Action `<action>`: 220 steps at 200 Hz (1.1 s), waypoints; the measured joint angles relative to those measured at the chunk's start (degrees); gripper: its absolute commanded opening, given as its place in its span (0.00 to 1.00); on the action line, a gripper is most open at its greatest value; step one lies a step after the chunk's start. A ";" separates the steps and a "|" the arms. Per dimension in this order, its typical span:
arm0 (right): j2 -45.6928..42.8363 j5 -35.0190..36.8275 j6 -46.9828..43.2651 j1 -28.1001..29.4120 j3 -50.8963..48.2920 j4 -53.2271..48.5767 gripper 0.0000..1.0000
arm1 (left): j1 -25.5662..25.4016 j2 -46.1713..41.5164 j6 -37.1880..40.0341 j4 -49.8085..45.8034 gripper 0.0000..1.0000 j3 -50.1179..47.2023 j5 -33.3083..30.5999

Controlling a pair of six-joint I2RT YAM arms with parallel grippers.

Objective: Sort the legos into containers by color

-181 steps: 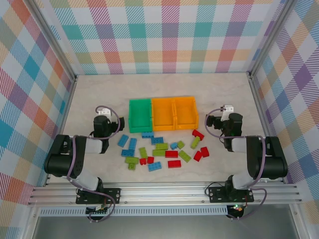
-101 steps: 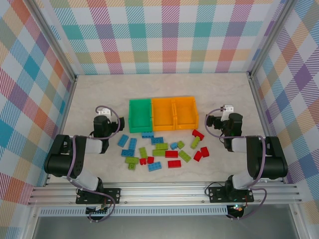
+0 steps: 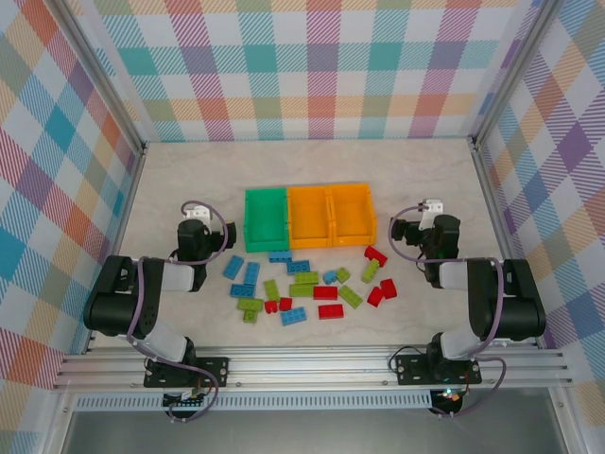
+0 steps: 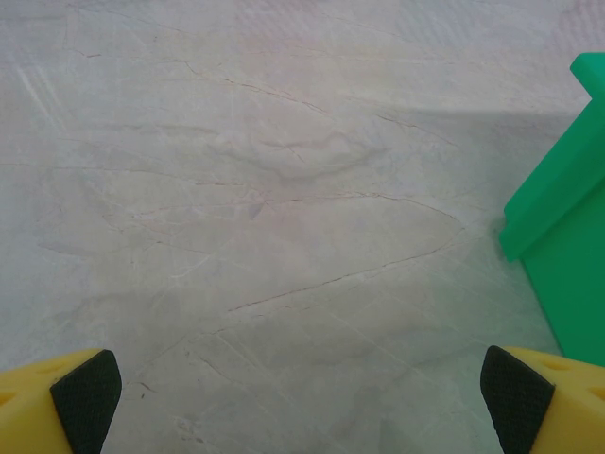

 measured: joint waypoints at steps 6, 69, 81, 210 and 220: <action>0.00 -0.13 -0.02 -0.02 0.04 -0.15 1.00 | 0.00 0.00 0.00 0.00 1.00 0.00 0.00; -1.64 -3.26 2.05 -0.04 22.36 -33.53 0.85 | 0.09 -4.13 -5.40 -30.88 1.00 21.46 -1.16; -2.25 -4.11 3.23 0.31 28.85 -41.24 0.84 | 0.07 -7.13 -8.59 -35.23 1.00 24.30 -1.22; -1.92 -5.38 17.18 17.25 36.28 -91.25 0.79 | -8.24 -24.28 -24.74 -70.64 1.00 22.95 -6.73; -2.01 -5.22 18.16 17.35 35.17 -91.82 0.79 | -8.24 -24.41 -24.98 -70.82 1.00 22.05 -6.78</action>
